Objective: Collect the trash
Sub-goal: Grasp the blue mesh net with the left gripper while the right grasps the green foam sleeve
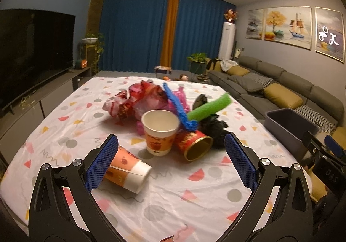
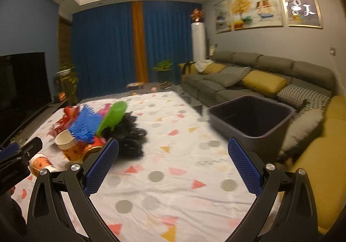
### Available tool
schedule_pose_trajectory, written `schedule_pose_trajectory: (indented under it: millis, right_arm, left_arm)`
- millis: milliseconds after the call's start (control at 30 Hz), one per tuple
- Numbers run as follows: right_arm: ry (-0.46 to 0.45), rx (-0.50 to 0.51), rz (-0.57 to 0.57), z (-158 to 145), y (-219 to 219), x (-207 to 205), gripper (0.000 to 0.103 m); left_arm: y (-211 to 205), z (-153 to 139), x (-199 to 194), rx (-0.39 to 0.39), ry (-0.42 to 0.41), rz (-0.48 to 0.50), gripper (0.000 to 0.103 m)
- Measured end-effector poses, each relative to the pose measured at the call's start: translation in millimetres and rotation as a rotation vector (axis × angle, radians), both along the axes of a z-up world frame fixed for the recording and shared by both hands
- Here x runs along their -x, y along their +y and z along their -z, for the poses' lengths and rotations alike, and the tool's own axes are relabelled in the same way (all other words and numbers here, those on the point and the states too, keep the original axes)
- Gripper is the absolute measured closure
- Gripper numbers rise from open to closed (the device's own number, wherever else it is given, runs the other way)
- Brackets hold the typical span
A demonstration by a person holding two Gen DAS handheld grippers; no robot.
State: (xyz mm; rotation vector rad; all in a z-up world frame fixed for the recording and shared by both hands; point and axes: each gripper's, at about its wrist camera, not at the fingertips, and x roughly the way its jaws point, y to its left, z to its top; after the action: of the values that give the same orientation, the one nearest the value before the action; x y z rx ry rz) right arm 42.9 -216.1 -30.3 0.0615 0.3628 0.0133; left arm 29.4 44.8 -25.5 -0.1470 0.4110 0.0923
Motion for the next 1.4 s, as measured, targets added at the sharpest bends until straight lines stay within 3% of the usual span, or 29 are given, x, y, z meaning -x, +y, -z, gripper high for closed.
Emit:
schedule_pose_trajectory:
  millis: [167,267,467,667,867,1100,1400]
  right_arm:
    - [0.024,-0.017,-0.085,5,20,-32,0.014]
    - [0.048,-0.014,-0.137,8,37,-55,0.033]
    - [0.108,-0.044,-0.223,15,66,-106,0.040]
    - [0.148,-0.069,-0.257,19,84,-144,0.050]
    - [0.184,-0.102,-0.273,27,86,-168,0.068]
    - [0.189,-0.120,-0.318,32,91,-174,0.089]
    - [0.127,-0.141,-0.334,16,82,-163,0.091]
  left_arm:
    - [16,1,-17,-0.004,0.004,-0.042,0.007]
    - [25,0,-29,-0.005,0.003,-0.069,0.007]
    - [36,1,-51,0.000,0.002,-0.093,0.008]
    - [39,8,-72,0.001,0.023,-0.075,0.013]
    - [33,11,-89,0.020,0.037,-0.021,0.019]
    - [23,15,-105,0.048,0.061,0.053,0.034]
    - [11,23,-119,0.051,0.097,0.117,0.058]
